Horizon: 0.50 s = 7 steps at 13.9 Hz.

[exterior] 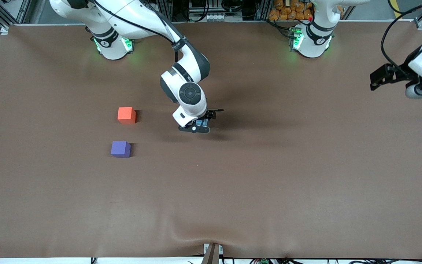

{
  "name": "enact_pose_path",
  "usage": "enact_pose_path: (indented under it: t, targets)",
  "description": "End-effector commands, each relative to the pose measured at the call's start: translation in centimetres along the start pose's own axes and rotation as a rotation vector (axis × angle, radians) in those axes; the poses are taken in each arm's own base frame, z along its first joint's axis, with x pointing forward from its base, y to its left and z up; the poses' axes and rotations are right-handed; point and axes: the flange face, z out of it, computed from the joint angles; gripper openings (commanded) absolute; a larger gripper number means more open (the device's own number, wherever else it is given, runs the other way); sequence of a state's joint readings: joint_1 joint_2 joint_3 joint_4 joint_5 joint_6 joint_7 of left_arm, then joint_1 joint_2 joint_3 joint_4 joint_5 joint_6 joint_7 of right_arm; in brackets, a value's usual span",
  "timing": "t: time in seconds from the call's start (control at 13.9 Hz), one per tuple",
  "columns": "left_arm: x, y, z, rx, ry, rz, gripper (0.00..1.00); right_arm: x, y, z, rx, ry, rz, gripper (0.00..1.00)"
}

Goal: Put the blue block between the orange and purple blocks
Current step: 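Grasp the light blue cube with the right gripper, then carry the blue cube with the right gripper toward the red and purple cubes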

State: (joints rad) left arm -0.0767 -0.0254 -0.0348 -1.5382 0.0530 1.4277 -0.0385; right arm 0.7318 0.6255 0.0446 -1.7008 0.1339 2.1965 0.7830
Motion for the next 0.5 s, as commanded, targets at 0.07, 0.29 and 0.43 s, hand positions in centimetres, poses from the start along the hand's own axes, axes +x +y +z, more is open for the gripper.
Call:
enact_pose_path:
  t: [0.07,0.29,0.43]
  targets:
    - [-0.9,0.3,-2.5,-0.056,0.018,0.005,1.00,-0.5,-0.8,0.7,-0.008,0.036,-0.001,0.81]
    - [-1.6,0.2,-2.7,-0.063,-0.019,0.000,1.00,0.0,-0.6,0.1,-0.035,0.067,-0.031,0.19]
    - [-1.9,0.1,-2.7,-0.055,-0.040,0.001,1.00,0.2,-0.4,-0.7,-0.038,0.062,-0.030,0.00]
